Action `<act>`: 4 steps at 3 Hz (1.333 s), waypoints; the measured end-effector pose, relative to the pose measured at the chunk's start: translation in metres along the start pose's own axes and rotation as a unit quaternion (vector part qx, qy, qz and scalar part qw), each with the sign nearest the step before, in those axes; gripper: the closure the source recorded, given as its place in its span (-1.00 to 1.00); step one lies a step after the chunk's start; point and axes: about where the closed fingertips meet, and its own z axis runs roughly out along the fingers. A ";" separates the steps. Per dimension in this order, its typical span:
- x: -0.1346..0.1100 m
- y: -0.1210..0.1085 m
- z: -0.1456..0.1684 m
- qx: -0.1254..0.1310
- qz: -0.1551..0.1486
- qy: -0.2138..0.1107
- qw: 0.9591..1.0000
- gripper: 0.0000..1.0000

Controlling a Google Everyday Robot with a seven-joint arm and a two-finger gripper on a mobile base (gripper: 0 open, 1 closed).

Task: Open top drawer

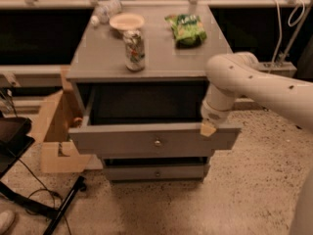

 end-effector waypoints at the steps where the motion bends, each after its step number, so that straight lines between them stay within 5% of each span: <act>1: 0.000 -0.001 0.000 0.000 0.000 0.000 1.000 1.00; 2: 0.000 0.000 0.000 0.000 0.000 0.000 1.000 1.00; 3: 0.006 0.032 -0.007 -0.010 0.010 -0.012 1.000 1.00; 4: 0.005 0.031 -0.008 -0.010 0.010 -0.012 1.000 0.64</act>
Offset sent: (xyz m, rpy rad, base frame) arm -0.1921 0.0361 0.0493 0.1607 0.0665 -0.0755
